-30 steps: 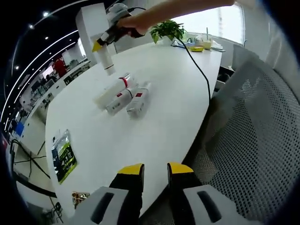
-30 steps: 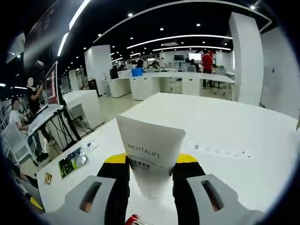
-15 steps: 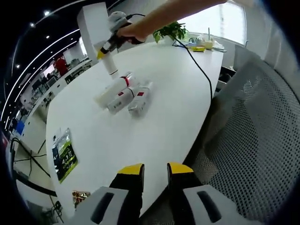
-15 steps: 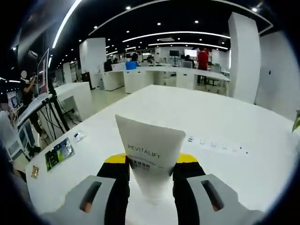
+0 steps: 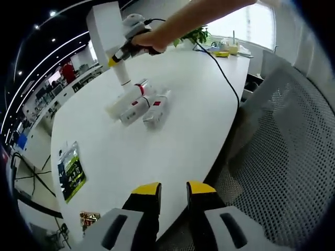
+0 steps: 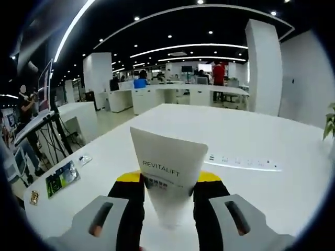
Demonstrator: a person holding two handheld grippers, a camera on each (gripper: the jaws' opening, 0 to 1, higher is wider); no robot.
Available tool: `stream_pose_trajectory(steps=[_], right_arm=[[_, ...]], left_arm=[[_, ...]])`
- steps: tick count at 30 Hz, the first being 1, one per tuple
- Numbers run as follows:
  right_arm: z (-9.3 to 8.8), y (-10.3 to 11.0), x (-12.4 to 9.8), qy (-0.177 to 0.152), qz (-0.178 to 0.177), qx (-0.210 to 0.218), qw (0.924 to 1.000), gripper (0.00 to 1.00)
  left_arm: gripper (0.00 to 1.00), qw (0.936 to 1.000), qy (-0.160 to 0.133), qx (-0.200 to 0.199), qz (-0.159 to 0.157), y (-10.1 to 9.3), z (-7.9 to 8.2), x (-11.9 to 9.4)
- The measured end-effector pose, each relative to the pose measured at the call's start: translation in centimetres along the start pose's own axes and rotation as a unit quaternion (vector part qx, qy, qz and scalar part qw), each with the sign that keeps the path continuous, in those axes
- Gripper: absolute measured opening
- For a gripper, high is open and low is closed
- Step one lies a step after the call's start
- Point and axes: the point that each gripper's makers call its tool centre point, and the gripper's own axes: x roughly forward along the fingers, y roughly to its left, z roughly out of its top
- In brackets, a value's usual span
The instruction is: Arrange the skincare products in the storage area until every visible bottle or jar stands upright without overlapping.
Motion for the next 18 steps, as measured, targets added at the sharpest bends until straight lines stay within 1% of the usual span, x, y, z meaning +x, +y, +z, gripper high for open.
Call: stream_pose_trajectory(steps=[3, 5, 9, 12, 13, 18], right_arm=[[-0.07, -0.07, -0.49, -0.008, -0.006, -0.007, 0.9999, 0.33], [-0.17, 0.02, -0.56, -0.010, -0.007, -0.003, 0.9999, 0.34], [-0.21, 0.36, -0.54, -0.001, -0.012, -0.010, 0.9999, 0.34], [-0.33, 0.21, -0.45, 0.004, -0.015, -0.005, 0.9999, 0.35], [-0.28, 0.25, -0.45, 0.005, -0.015, -0.011, 0.9998, 0.35], [-0.49, 0.13, -0.31, 0.010, -0.008, -0.012, 0.9998, 0.36]], left_arm=[[0.20, 1.0000, 0.000, 0.001, 0.001, 0.02, -0.01, 0.01], [0.20, 1.0000, 0.000, 0.001, 0.001, 0.04, -0.01, -0.01], [0.20, 1.0000, 0.001, 0.002, 0.003, 0.08, -0.02, -0.04], [0.20, 1.0000, 0.000, 0.004, 0.003, 0.09, 0.02, -0.02], [0.20, 1.0000, 0.000, 0.004, 0.004, 0.12, 0.02, -0.02], [0.20, 1.0000, -0.001, 0.004, 0.006, 0.21, 0.04, 0.00]])
